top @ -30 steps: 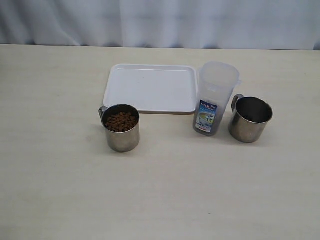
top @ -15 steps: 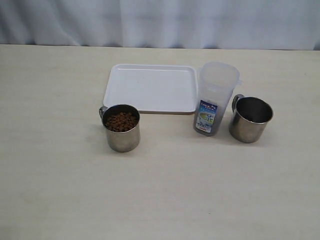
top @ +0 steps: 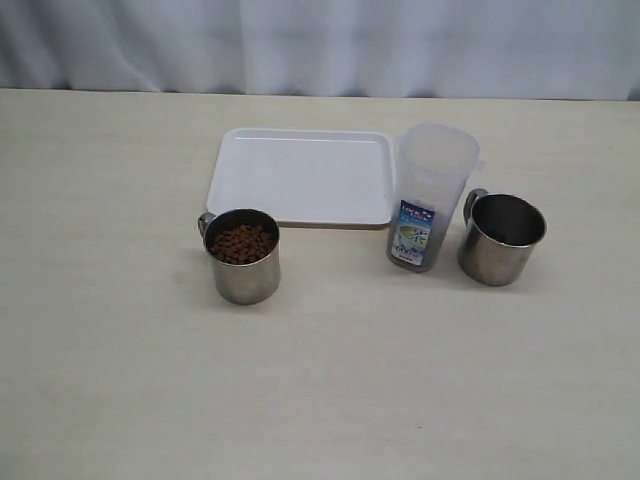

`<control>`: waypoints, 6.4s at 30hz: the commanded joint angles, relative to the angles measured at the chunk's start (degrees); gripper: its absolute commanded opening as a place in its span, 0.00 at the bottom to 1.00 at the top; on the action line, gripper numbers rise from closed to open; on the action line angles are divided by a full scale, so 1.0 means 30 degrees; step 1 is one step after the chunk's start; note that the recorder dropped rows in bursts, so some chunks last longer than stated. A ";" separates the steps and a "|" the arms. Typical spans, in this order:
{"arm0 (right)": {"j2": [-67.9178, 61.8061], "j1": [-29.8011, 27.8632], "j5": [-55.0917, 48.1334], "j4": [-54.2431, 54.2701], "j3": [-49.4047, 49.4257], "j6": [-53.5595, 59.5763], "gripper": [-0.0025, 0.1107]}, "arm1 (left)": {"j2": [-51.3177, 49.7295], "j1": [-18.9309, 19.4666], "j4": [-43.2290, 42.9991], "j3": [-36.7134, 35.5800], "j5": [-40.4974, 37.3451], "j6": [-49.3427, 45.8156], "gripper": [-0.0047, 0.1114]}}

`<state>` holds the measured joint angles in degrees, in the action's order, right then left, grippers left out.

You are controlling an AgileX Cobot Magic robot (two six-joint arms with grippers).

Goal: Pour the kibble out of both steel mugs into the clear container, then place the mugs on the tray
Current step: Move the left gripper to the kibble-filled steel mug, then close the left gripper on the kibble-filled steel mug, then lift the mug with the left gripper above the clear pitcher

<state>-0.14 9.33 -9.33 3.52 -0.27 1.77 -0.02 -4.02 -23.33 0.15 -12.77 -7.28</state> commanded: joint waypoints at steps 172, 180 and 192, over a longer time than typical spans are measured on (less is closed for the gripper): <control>0.0047 0.0056 -0.0009 0.0099 0.0089 0.0108 0.06 | -3.8266 -1.7324 -2.5538 2.8039 -0.2070 1.3869 0.04; 0.0047 0.0056 -0.0009 0.0099 0.0089 0.0108 0.06 | -3.8266 -1.7590 -2.5538 2.8039 -0.2020 1.2156 0.04; 0.0047 0.0056 -0.0009 0.0099 0.0089 0.0108 0.06 | -3.8266 -1.7668 -2.5538 2.8039 -0.2044 1.0482 0.04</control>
<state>-0.14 9.33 -9.33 3.52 -0.27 1.77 -115.24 -56.79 -99.16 83.57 -18.17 25.58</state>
